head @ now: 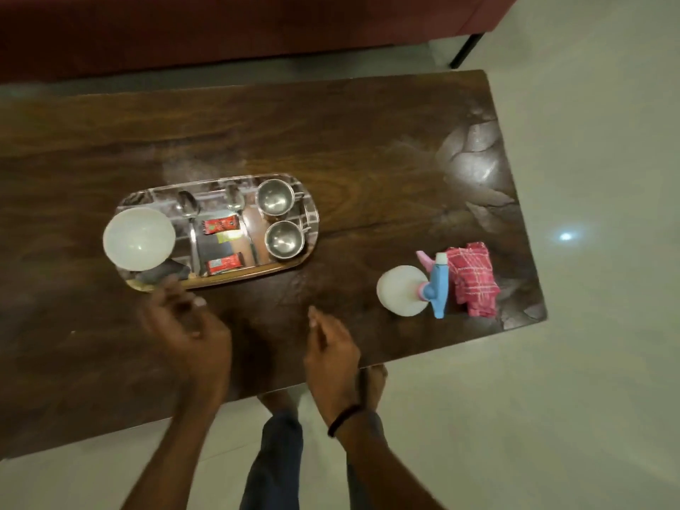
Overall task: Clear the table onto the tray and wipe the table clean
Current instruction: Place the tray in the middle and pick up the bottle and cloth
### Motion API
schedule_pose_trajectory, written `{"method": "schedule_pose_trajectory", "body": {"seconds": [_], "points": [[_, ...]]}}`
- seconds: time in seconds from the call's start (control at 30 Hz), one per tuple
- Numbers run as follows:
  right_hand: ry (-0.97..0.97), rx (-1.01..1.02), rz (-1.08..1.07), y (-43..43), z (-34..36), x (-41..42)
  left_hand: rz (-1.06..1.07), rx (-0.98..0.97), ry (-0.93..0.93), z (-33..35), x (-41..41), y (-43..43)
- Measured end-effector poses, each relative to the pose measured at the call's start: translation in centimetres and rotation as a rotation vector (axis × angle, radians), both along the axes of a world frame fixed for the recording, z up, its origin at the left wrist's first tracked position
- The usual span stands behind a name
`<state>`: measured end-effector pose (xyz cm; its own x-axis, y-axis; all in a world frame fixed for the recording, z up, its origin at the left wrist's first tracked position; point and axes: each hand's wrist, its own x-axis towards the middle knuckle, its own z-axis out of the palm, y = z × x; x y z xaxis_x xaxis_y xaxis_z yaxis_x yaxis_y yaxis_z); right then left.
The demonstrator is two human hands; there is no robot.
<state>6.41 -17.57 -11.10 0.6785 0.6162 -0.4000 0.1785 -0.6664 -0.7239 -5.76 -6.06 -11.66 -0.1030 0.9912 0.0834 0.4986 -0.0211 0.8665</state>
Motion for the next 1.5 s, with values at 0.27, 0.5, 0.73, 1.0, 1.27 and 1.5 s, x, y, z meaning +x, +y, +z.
{"method": "schedule_pose_trajectory", "body": {"seconds": [0.27,0.5,0.73,1.0,1.27,1.5], "points": [[-0.173,-0.039,-0.321,-10.3,-1.4,7.5,-0.526,-0.217,-0.076,1.7,13.5,-9.7],[-0.254,-0.02,-0.384,-12.1,-2.4,18.7,-0.807,-0.161,0.082,0.2,20.3,-11.5],[-0.363,-0.407,-0.026,-9.2,-7.8,27.2,-0.587,-0.016,0.144,-1.7,24.6,-11.2],[-0.36,-0.359,0.121,-8.8,-9.4,28.4,-0.322,-0.005,-0.015,0.1,26.6,-11.2],[-0.344,-0.241,0.205,-5.9,-6.6,22.9,-0.111,0.042,0.019,1.4,18.9,-11.8],[-0.292,-0.142,0.424,-0.7,-0.6,11.9,0.055,0.035,-0.09,5.7,7.8,-9.1]]}}
